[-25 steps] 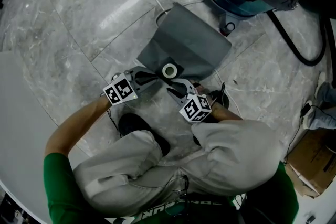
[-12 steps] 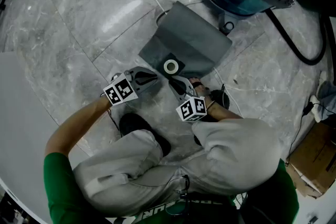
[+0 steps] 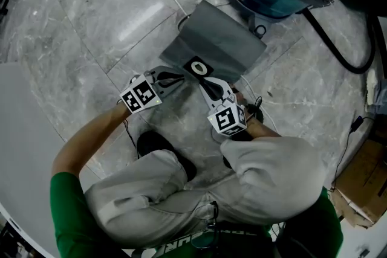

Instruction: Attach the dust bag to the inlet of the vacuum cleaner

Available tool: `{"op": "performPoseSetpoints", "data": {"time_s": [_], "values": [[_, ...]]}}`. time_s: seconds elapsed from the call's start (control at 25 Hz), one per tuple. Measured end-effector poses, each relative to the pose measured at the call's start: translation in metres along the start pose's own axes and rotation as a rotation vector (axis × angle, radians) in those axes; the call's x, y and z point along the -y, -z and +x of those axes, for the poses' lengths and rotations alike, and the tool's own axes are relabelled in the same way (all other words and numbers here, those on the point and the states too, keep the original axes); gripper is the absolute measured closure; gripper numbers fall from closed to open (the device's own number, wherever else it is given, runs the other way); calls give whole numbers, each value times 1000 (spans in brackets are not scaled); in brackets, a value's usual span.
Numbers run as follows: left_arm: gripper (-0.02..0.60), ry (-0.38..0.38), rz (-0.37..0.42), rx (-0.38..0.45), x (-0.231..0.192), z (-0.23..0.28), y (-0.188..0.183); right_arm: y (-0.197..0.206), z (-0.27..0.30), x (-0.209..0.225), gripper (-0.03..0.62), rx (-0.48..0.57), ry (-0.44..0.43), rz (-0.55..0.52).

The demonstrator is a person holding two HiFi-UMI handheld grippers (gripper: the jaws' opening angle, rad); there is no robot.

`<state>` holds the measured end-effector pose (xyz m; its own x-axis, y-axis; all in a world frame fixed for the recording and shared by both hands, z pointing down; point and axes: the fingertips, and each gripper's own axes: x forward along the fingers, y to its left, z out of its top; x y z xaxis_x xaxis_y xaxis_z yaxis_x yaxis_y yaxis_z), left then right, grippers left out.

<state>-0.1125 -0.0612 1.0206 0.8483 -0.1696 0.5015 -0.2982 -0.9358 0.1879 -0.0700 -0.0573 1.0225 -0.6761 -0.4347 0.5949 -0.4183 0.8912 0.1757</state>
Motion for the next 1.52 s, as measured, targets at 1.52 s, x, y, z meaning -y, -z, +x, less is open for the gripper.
{"op": "performPoseSetpoints", "data": {"time_s": [1.52], "values": [[577,-52,106,83,-42,22,-88,-27,-15,75,568,9,-60,105]]}}
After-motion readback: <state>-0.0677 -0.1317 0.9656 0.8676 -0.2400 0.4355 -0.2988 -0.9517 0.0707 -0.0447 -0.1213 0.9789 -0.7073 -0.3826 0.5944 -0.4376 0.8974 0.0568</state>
